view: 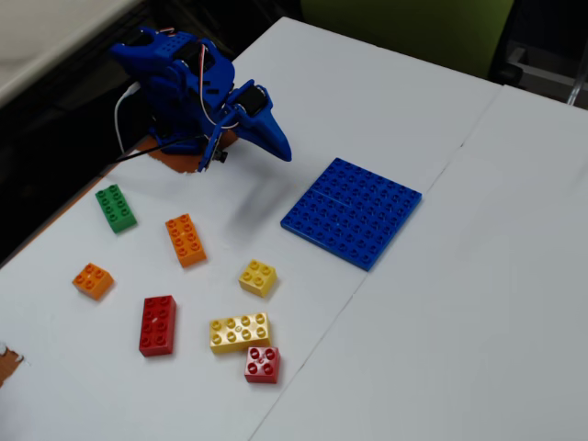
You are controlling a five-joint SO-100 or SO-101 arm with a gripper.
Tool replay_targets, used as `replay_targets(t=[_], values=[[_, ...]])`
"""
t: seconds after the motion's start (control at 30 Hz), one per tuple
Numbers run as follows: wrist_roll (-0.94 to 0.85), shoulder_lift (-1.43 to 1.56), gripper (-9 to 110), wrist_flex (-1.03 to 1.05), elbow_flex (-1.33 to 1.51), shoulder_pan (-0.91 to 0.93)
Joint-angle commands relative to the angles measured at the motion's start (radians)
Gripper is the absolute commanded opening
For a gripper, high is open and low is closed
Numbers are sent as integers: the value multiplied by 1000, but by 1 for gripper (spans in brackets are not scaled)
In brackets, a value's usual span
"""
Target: Pick up the 2x4 orange block and go up the 8x8 blue block.
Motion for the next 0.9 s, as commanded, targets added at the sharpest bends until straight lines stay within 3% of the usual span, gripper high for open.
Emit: replay_targets(t=[0.0, 0.57, 0.7, 0.87], values=[[-14, 43, 0, 5, 41, -12], [-14, 43, 0, 5, 41, -12], [152, 43, 0, -23, -5, -12], [158, 43, 0, 6, 43, -3]])
